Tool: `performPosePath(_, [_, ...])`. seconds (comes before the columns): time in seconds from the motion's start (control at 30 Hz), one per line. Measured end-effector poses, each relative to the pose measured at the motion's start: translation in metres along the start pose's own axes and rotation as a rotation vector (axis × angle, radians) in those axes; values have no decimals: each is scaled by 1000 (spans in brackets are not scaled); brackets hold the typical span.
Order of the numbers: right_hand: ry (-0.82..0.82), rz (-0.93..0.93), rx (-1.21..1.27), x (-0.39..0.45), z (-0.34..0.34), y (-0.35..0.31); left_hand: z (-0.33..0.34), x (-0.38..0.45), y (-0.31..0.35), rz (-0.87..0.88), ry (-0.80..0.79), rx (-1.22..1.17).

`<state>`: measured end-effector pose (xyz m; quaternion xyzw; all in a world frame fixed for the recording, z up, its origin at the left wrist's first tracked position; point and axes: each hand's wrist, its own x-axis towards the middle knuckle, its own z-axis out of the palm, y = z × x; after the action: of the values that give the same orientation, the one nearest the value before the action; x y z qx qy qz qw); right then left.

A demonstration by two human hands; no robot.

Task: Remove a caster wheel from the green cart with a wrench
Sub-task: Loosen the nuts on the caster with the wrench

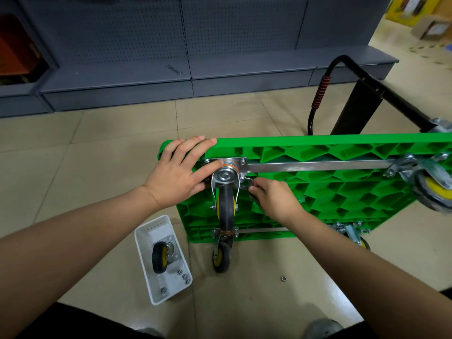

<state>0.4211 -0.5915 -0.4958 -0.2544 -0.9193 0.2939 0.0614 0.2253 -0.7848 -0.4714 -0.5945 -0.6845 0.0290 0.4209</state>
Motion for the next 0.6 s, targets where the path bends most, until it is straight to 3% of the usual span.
performPosePath(0.3, [-75, -136, -302, 3, -23, -6, 0, 0, 1, -5, 13, -2])
performPosePath(0.6, [76, -247, -616, -2, -35, -25, -1, 0, 0, -7, 9, -4])
